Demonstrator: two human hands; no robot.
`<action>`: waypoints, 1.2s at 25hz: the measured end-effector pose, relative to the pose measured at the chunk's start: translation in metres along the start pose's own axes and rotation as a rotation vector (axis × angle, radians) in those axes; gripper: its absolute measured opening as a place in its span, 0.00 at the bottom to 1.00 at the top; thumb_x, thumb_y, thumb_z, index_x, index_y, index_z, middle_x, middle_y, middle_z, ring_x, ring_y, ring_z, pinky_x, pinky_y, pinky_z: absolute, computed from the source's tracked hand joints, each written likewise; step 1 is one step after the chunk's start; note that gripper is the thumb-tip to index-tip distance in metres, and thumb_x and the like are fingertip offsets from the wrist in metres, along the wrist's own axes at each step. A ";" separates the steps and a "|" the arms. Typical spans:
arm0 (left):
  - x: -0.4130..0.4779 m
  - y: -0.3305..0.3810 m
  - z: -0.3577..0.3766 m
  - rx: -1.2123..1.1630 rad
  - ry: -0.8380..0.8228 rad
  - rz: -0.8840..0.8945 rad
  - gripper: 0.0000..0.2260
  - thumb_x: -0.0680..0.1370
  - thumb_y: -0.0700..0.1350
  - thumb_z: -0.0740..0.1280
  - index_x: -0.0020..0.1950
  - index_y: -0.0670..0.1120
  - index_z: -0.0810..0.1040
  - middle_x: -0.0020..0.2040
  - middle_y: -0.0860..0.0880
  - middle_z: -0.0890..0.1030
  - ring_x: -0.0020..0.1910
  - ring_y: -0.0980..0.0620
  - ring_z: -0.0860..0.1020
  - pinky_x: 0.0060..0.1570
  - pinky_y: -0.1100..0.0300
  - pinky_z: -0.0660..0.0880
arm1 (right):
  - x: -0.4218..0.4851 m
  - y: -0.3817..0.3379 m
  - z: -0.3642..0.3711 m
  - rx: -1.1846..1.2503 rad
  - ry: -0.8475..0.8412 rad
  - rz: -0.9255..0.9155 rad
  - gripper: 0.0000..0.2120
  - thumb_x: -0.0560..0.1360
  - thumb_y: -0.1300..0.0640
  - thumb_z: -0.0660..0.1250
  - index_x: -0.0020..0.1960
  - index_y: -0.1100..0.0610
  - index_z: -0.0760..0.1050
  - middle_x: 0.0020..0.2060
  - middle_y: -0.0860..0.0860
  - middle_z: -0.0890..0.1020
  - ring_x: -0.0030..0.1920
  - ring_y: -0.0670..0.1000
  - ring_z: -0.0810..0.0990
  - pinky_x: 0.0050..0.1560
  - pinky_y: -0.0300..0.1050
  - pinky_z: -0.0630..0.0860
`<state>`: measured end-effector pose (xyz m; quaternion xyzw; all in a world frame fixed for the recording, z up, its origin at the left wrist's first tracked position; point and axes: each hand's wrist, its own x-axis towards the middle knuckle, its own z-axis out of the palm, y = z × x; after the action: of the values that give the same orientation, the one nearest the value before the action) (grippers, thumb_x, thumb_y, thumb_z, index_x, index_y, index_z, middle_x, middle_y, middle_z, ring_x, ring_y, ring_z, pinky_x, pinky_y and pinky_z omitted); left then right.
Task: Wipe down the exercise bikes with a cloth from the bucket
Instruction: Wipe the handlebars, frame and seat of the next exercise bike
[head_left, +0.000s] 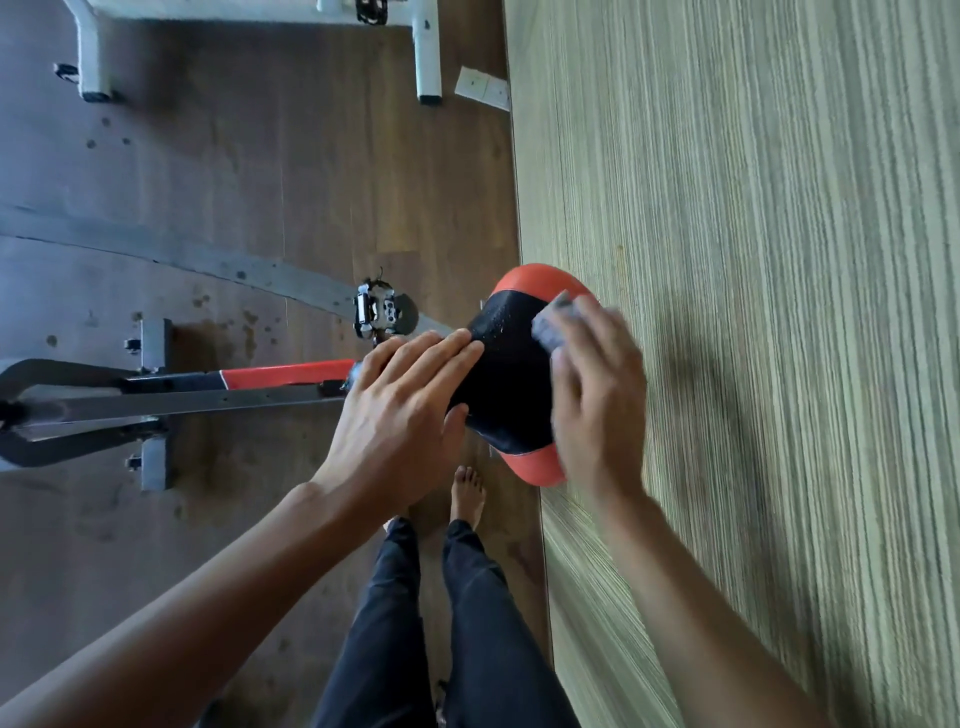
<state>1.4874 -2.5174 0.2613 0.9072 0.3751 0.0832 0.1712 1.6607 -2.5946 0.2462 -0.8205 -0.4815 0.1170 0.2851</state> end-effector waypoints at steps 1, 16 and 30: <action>-0.001 0.000 0.000 -0.002 0.000 0.002 0.25 0.72 0.43 0.68 0.70 0.44 0.76 0.70 0.48 0.76 0.69 0.47 0.74 0.69 0.49 0.67 | -0.007 -0.003 0.004 -0.035 -0.018 -0.062 0.16 0.83 0.60 0.59 0.68 0.58 0.78 0.69 0.54 0.76 0.74 0.56 0.69 0.75 0.49 0.63; -0.003 -0.003 0.000 -0.001 -0.041 0.023 0.26 0.74 0.43 0.70 0.73 0.45 0.73 0.72 0.47 0.74 0.71 0.47 0.72 0.71 0.49 0.64 | -0.053 0.019 0.003 0.075 0.101 0.117 0.18 0.85 0.60 0.57 0.73 0.59 0.72 0.73 0.57 0.71 0.76 0.58 0.65 0.72 0.59 0.68; -0.001 0.006 -0.007 -0.038 -0.039 -0.065 0.28 0.74 0.41 0.69 0.74 0.43 0.70 0.74 0.45 0.71 0.75 0.46 0.66 0.77 0.49 0.52 | -0.041 -0.041 0.022 0.159 -0.047 0.066 0.20 0.85 0.54 0.57 0.77 0.53 0.67 0.78 0.50 0.65 0.80 0.52 0.56 0.80 0.54 0.54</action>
<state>1.4888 -2.5203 0.2697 0.8927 0.3991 0.0670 0.1981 1.5996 -2.6066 0.2486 -0.8079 -0.4498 0.1834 0.3337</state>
